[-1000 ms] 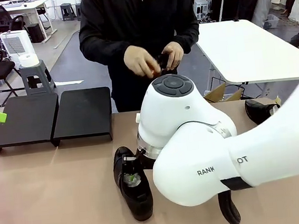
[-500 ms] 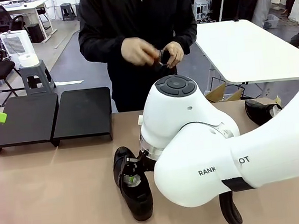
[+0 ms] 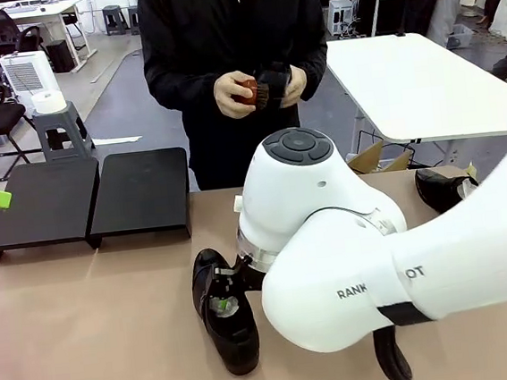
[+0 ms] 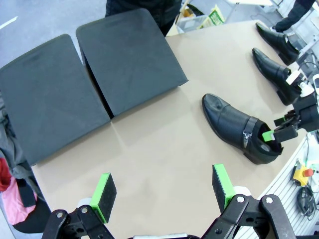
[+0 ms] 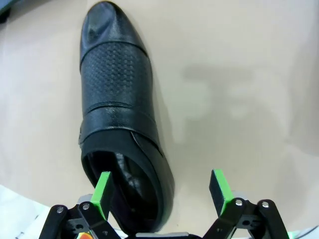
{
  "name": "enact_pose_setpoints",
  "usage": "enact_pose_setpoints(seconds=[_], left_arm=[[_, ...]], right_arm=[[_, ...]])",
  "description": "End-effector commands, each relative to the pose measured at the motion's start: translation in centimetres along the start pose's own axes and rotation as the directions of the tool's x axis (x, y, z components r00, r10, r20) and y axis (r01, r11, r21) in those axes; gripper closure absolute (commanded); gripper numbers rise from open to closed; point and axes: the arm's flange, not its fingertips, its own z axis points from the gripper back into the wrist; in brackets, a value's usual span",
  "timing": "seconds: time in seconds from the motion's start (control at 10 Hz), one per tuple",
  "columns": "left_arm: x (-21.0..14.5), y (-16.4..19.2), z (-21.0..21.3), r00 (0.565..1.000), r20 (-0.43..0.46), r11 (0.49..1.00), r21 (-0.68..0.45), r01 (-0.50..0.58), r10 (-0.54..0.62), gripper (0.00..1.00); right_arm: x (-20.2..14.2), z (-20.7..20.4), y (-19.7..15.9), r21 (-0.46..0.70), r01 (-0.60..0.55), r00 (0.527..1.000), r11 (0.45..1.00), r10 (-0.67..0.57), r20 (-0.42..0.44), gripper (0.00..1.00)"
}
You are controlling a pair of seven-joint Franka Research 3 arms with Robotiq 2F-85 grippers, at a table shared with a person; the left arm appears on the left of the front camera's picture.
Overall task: Organize the shoes by placing them on the stand.
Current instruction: Place the Shoe from the middle of the table onto the Shoes Stand.
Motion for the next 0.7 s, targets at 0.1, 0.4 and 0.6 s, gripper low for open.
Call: enact_pose_setpoints(seconds=[0.1, 0.4, 0.6], left_arm=[[0.0, -2.9, -1.0, 1.0, -0.018, 0.998, -0.057, 0.006, -0.007, 0.0], [-0.1, -13.0, -4.7, 0.985, -0.106, 0.987, -0.069, -0.147, 0.139, 0.0], [2.2, -9.1, -3.1, 0.996, -0.076, 0.996, -0.07, -0.059, 0.053, 0.0]], right_arm=[[-2.6, 8.9, -7.7, -0.108, -0.015, 0.992, 0.994, 0.028, 0.12, 0.0], [-3.2, 14.0, -13.4, -0.02, 0.08, 0.974, 0.997, -0.074, 0.214, 0.0], [-3.8, 15.8, -16.5, 0.063, 0.135, 0.959, 0.989, -0.146, 0.242, 0.0]])
